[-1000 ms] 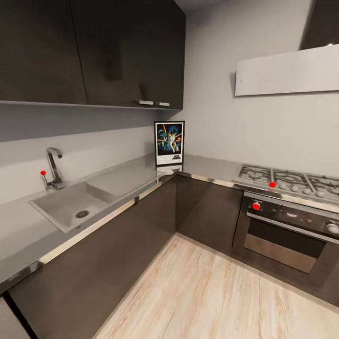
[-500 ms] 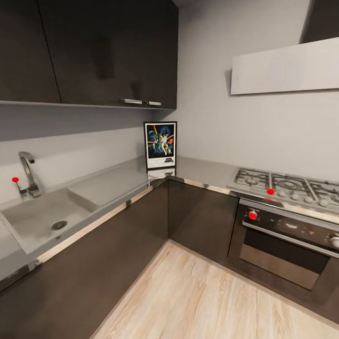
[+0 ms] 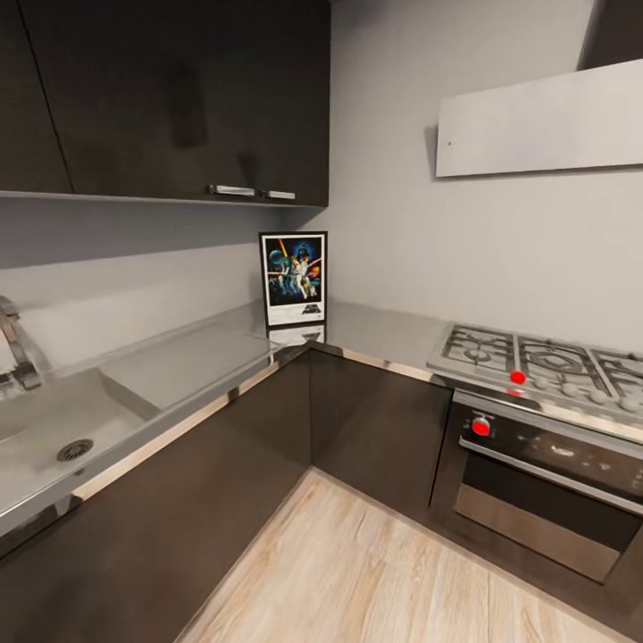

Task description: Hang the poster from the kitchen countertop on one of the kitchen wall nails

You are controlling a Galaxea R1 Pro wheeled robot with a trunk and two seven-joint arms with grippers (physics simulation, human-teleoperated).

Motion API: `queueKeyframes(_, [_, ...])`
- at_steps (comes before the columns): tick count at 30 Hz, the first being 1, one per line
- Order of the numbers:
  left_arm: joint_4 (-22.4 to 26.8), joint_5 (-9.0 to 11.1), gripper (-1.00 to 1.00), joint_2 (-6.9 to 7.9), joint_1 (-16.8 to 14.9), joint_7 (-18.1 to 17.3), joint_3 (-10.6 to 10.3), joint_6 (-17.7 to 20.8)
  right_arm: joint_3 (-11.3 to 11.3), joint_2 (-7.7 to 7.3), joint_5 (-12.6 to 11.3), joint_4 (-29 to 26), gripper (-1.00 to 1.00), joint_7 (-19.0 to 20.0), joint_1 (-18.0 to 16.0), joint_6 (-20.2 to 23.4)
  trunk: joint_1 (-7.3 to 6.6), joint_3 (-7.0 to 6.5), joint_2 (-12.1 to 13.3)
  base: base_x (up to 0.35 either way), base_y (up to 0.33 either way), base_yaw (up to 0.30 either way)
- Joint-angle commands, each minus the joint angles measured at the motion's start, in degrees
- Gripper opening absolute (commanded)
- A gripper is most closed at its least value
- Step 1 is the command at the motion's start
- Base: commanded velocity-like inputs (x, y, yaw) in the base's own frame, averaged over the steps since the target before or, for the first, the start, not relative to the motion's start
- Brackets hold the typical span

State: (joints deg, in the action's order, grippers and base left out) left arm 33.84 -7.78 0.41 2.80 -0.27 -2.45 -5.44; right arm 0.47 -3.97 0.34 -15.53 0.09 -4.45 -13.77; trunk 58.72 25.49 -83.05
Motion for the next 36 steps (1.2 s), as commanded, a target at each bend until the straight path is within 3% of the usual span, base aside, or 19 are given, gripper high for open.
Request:
queueKeyframes(1, [1.09, -0.44, 1.0, -0.07, 0.01, -0.07, -0.1, -0.67, -0.05, -0.08, 0.03, -0.05, 1.0, 0.0, -0.03, -0.25, 0.01, 0.05, -0.03, 0.052, -0.023, 0.0])
queueKeyframes(6, [9.36, -0.35, 1.0, -0.96, 0.01, -0.29, -0.24, -1.35, -0.2, -0.33, 0.02, -0.38, 1.0, 0.0, -0.03, -0.5, 0.01, 0.05, -0.03, 0.028, -0.013, 0.0])
queueKeyframes(9, [18.59, -0.33, 1.0, -2.59, 0.01, -0.42, -0.39, -0.93, -0.26, -0.51, 0.02, -0.52, 1.0, -0.05, -0.03, -2.55, 0.01, 0.05, -0.03, 0.01, -0.004, 0.0])
queueKeyframes(10, [23.16, -0.32, 1.0, -4.03, 0.01, -0.46, -0.49, 0.4, -0.27, -0.69, 0.01, -0.53, 1.0, -0.07, -0.03, -4.44, 0.01, 0.05, -0.03, 0.004, -0.002, 0.0])
queueKeyframes(11, [31.95, -0.36, 1.0, -7.78, 0.01, -0.48, -0.75, 6.43, -0.3, -1.1, 0.01, -0.55, 1.0, -0.1, -0.05, -7.94, 0.01, 0.05, -0.03, 0.002, -0.001, 0.0])
queueKeyframes(14, [37.94, -0.35, 1.0, -9.65, 0.05, -0.67, -0.89, 11.2, -0.34, -1.37, 0.01, -0.59, 1.0, -0.16, -0.05, -9.27, 0.01, 0.05, -0.03, 0.001, 0.0, 0.0])
queueKeyframes(15, [44.84, -0.28, 1.0, -10.41, -0.9, -0.93, -1.0, 15.67, -0.42, -1.92, -0.03, -0.99, 1.0, -0.69, -0.09, -10.14, 0.01, 0.05, -0.03, 0.0, 0.0, 0.0])
queueKeyframes(17, [47.42, -0.24, 1.0, -10.41, -2.37, -1.2, -1.02, 17.64, -0.44, -2.11, -0.04, -1.64, 1.0, -1.41, -0.1, -10.36, 0.01, 0.05, -0.03, 0.0, 0.0, 0.0])
queueKeyframes(22, [51.1, 1.09, 1.0, -10.41, -10.85, -4.3, -1.06, 26.94, -0.43, -2.99, -0.07, -4.26, 1.0, -3.71, -0.11, -10.7, 0.01, 0.05, -0.03, 0.0, 0.0, 0.0])
queueKeyframes(23, [51.47, 2.63, 1.0, -10.41, -14.68, -6.13, -1.03, 30.81, -0.39, -3.72, -0.12, -4.7, 1.0, -4.02, -0.11, -10.75, 0.01, 0.05, -0.03, 0.0, 0.0, 0.0])
queueKeyframes(25, [51.56, 4.49, 1.0, -10.41, -18.75, -7.64, -0.96, 34.24, -0.35, -4.42, -0.17, -4.98, 1.0, -4.17, -0.11, -10.75, 0.01, 0.05, -0.03, 0.0, 0.0, 0.0])
queueKeyframes(26, [51.4, 6.31, 1.0, -10.41, -22.95, -8.63, -0.89, 37.04, -0.37, -4.91, -0.2, -5.18, 1.0, -4.25, -0.12, -10.78, 0.01, 0.05, -0.03, 0.0, 0.0, 0.0])
queueKeyframes(30, [49.93, 8.63, 1.0, -10.41, -31.2, -9.79, -0.79, 40.52, -0.38, -5.58, -0.23, -5.37, 1.0, -4.34, -0.12, -10.78, 0.01, 0.05, -0.03, 0.0, 0.0, 0.0])
queueKeyframes(31, [48.82, 9.21, 1.0, -10.41, -34.99, -10.11, -0.73, 41.45, -0.35, -5.75, -0.24, -5.41, 1.0, -4.34, -0.1, -10.79, 0.01, 0.05, -0.03, 0.0, 0.0, 0.0])
queueKeyframes(35, [45.78, 9.86, 1.0, -10.41, -41.84, -10.55, -0.12, 43.68, -0.32, -6.0, -0.24, -5.47, 1.0, -4.04, 0.04, -10.9, 0.01, 0.05, -0.03, 0.0, 0.0, 0.0])
queueKeyframes(36, [44.06, 10.03, 1.0, -10.41, -44.43, -10.84, 0.87, 45.38, -0.31, -6.24, -0.28, -5.46, 1.0, -3.67, 0.11, -11.15, 0.01, 0.05, -0.03, 0.0, 0.0, 0.0])
